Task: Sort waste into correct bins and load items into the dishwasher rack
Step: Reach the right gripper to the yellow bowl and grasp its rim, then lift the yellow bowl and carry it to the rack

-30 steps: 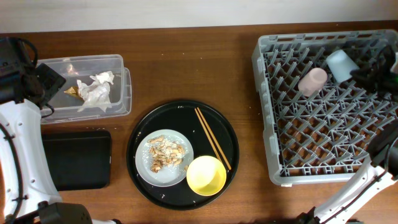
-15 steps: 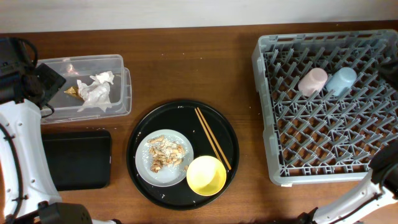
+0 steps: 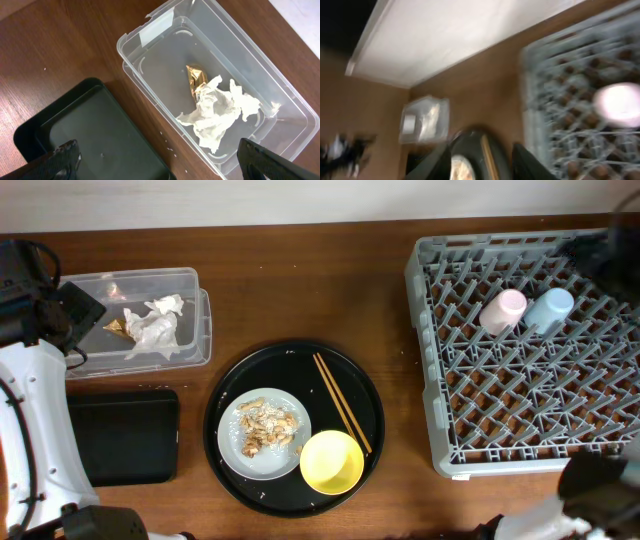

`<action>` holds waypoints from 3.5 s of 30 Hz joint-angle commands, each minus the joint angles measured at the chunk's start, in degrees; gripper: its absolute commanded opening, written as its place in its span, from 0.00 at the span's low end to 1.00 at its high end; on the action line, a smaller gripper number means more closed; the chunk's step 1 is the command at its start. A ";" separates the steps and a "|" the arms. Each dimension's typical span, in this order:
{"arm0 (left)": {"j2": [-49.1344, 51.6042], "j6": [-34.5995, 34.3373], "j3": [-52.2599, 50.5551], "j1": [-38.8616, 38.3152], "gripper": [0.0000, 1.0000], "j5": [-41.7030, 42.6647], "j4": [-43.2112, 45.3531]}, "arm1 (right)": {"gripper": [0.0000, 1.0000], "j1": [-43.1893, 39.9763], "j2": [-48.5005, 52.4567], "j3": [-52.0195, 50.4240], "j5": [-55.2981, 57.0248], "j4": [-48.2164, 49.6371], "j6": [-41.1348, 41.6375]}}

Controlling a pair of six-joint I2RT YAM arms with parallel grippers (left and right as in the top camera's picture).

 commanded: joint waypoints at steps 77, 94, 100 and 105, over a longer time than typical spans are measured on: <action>-0.61 -0.31 0.61 0.33 0.99 -0.39 0.13 | 0.57 78.93 4.44 -29.44 44.37 -3.06 14.62; -0.61 -0.31 0.61 0.33 0.99 -0.39 0.13 | 0.54 86.90 4.44 -41.75 42.40 18.08 28.17; -0.61 -0.31 0.61 0.33 1.00 -0.39 0.13 | 0.50 90.38 4.46 -43.89 51.12 19.98 34.27; -0.61 -0.31 0.61 0.33 0.99 -0.42 0.13 | 0.45 91.45 4.57 -44.37 54.58 20.70 36.83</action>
